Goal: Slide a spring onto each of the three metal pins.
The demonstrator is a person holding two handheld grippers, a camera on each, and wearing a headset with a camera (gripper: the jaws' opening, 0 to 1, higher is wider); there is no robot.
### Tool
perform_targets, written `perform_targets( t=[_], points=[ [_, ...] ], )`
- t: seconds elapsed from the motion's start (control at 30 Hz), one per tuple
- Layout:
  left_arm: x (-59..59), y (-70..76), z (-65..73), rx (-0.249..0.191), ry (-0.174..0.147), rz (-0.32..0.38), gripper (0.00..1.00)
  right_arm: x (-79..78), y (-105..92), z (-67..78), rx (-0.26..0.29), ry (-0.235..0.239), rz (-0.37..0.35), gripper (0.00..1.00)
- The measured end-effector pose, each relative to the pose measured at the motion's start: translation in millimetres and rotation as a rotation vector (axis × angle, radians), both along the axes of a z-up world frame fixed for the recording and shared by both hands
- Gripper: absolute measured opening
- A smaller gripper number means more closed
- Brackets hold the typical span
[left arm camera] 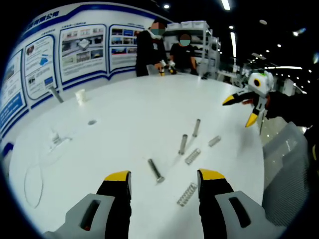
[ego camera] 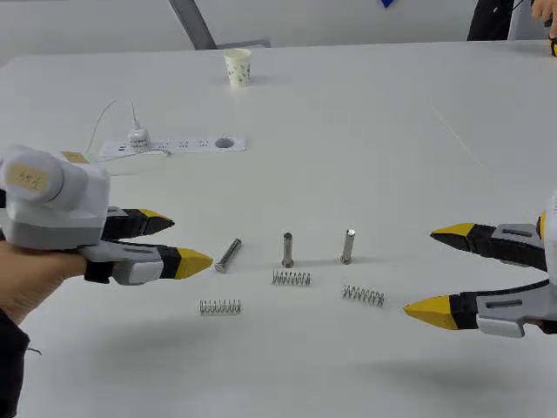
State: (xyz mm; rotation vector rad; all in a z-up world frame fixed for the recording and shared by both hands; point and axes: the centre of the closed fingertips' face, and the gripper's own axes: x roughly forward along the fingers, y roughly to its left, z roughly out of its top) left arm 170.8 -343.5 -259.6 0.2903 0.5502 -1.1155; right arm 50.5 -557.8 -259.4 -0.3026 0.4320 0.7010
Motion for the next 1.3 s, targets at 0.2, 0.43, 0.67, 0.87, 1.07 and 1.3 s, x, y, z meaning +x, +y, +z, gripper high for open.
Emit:
perform_targets(
  t=[0.2,0.43,0.67,0.87,1.07,1.3],
  points=[
    [9.3,-9.0,-4.6,0.030,0.013,0.001,0.52,-0.6,-1.4,-1.5,0.004,0.003,-0.004,0.66],
    [17.9,-18.7,-13.5,0.061,0.040,0.011,0.47,-0.9,-1.5,-5.0,0.014,0.008,-0.011,0.66],
    [23.0,-27.3,-22.2,0.087,0.053,0.019,0.43,-0.5,-4.2,-6.6,0.020,0.010,-0.020,0.66],
    [29.3,-34.7,-28.4,0.112,0.055,0.032,0.39,-1.0,-5.9,-7.2,0.021,0.014,-0.023,0.66],
    [32.7,-43.1,-36.3,0.146,0.059,0.033,0.35,0.6,-6.5,-6.9,0.024,0.014,-0.023,0.66],
    [37.6,-45.8,-48.5,0.193,0.062,0.056,0.29,0.4,-6.2,-12.0,0.024,0.028,-0.019,0.66]
  ],
)
